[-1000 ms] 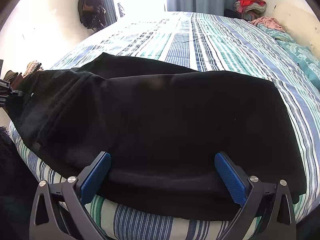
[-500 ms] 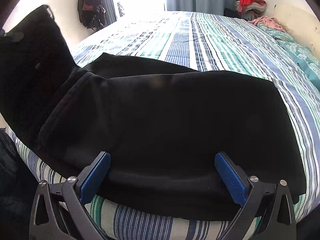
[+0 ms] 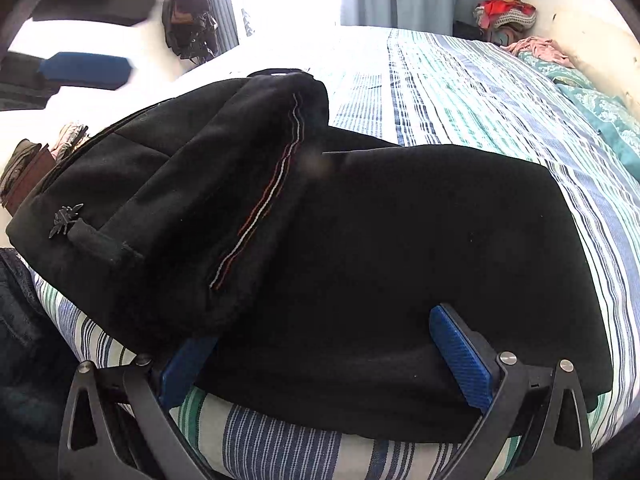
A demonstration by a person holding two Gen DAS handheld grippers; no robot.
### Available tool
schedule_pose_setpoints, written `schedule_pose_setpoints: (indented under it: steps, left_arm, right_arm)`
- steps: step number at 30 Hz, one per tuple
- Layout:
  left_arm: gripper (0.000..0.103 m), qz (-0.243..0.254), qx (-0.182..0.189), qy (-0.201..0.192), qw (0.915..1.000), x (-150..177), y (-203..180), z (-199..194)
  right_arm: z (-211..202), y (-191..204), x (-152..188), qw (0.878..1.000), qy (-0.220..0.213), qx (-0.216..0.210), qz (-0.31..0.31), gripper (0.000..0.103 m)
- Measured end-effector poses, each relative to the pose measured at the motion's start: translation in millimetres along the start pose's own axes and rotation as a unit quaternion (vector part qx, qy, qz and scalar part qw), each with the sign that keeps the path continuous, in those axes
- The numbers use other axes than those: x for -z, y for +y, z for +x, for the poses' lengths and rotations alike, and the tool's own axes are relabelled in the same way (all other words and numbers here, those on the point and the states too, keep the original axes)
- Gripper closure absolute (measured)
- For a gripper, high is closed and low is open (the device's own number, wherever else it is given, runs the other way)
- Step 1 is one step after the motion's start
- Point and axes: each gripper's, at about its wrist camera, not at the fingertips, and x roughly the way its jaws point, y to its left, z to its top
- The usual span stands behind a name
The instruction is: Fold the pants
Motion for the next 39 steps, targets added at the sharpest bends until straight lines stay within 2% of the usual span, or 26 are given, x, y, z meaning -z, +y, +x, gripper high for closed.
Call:
schedule_pose_setpoints:
  steps: [2, 5, 7, 9, 17, 28, 30, 33, 36, 37, 39]
  left_arm:
    - [0.047, 0.003, -0.075, -0.029, 0.9968, 6.2, 20.6, -13.1]
    - [0.045, 0.031, -0.182, -0.052, 0.9814, 19.7, 38.1, -15.9]
    - [0.045, 0.045, -0.223, -0.052, 0.9723, 28.2, 46.1, -14.3]
    - [0.045, 0.052, -0.244, -0.051, 0.9671, 34.5, 52.9, -14.0]
    - [0.04, 0.073, -0.277, -0.057, 0.9564, 49.5, 49.1, -14.1]
    - [0.037, 0.076, -0.295, -0.052, 0.9511, 56.5, 43.7, -12.9]
    - [0.031, 0.054, -0.29, -0.053, 0.9541, 59.3, 52.8, -15.8]
    - [0.031, -0.003, -0.271, -0.05, 0.9613, 68.8, 79.1, -18.9]
    - [0.031, -0.071, -0.246, -0.03, 0.9661, 85.6, 111.2, -10.2]
    - [0.031, -0.094, -0.238, -0.023, 0.9664, 91.9, 121.2, -5.1]
    - [0.031, -0.125, -0.227, -0.007, 0.9658, 104.0, 135.5, 4.7]
  right_arm:
    - [-1.4, -2.1, -1.0, 1.0, 0.003, -0.007, -0.003, 0.0]
    - [-2.2, -3.7, -1.3, 1.0, 0.003, -0.009, -0.005, 0.0]
    - [-2.8, -2.9, -0.4, 1.0, -0.001, -0.006, -0.006, 0.0]
    - [-3.2, -2.4, 0.6, 1.0, -0.004, -0.004, -0.006, 0.0]
    - [-3.7, 2.1, 7.0, 1.0, -0.014, 0.0, -0.007, 0.0]
    - [-9.5, 4.4, 13.6, 1.0, -0.018, 0.001, -0.008, 0.0]
    - [-12.4, 3.0, 11.2, 1.0, -0.004, -0.008, -0.01, 0.0]
    - [-24.5, -12.0, 1.7, 0.999, 0.023, -0.03, -0.01, 0.001]
    - [-51.2, -26.6, 3.1, 0.999, -0.006, -0.048, 0.007, 0.0]
    - [-59.5, -28.9, 1.8, 0.997, -0.022, -0.07, 0.014, 0.0]
    - [-71.0, -30.4, -3.6, 0.986, -0.05, -0.157, 0.031, 0.0]
